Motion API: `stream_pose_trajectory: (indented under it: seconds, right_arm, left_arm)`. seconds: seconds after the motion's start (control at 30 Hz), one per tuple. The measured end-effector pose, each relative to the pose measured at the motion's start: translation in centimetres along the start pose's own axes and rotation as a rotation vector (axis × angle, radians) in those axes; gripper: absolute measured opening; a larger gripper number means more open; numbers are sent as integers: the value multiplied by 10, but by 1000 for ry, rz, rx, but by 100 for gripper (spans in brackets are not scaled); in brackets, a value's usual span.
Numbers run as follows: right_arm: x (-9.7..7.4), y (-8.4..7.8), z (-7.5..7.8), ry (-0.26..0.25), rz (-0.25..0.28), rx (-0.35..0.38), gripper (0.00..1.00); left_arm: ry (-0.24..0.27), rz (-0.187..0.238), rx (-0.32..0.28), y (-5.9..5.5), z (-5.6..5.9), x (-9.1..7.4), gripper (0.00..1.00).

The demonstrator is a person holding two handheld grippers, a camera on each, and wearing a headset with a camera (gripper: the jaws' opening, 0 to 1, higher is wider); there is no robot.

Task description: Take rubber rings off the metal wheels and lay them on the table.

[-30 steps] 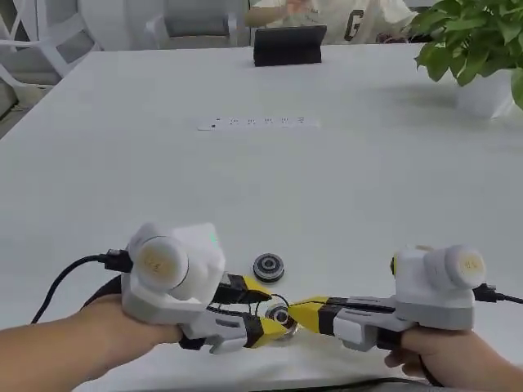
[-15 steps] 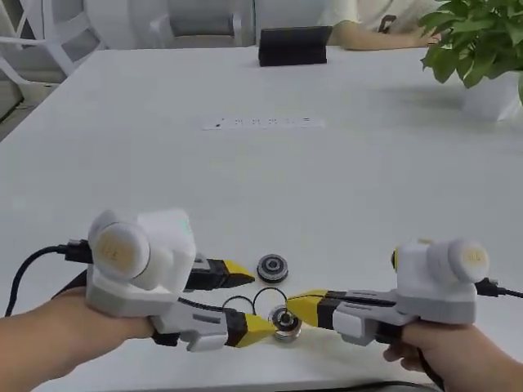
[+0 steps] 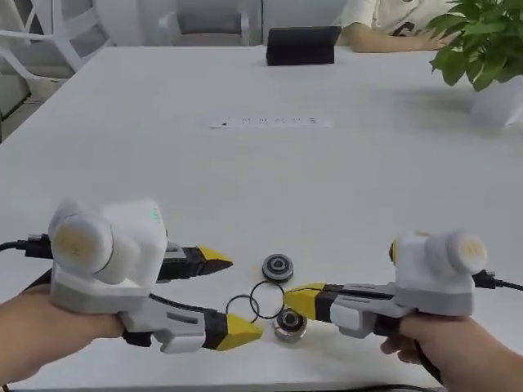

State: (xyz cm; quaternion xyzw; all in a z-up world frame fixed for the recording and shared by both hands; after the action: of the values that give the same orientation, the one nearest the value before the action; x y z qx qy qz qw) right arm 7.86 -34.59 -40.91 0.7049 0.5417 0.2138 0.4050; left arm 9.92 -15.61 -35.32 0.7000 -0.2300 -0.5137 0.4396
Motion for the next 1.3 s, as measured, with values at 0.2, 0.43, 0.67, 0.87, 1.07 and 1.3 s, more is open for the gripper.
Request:
stream_pose_trajectory:
  seconds: [0.2, 0.43, 0.67, 0.87, 1.07, 1.3]
  right_arm:
    - [6, 3, 2, 7, -19, -5, 0]
    - [14, 2, 5, 16, -55, -6, 0]
    - [20, 4, 8, 18, -88, -15, 0]
    - [24, 5, 11, 20, -112, -7, 0]
    - [28, 4, 12, 16, -136, -3, 0]
    - [34, 4, 14, 14, -163, -4, 0]
  left_arm:
    - [15, 1, -16, -1, -3, -6, 61]
    - [27, -5, -23, -4, -4, -11, 66]
    - [29, -9, -28, -5, -5, -14, 67]
    - [32, -10, -29, -6, -6, -17, 68]
    - [34, -12, -28, -8, -6, -18, 69]
    - [38, -13, -29, -9, -7, -20, 69]
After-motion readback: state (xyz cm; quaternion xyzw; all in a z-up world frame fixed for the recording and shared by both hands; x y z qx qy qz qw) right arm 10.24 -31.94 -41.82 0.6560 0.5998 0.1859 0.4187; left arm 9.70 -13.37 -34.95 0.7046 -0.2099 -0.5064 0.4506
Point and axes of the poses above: the centre of the closed fingertips' face, and the gripper's own axes: x roughly forward along the fingers, z roughly to its right, y roughly out of its top, the point moved 9 cm from there along -x, roughly backward along the fingers, and after that the axes turned 13 degrees about y, right-handed, at the moved point
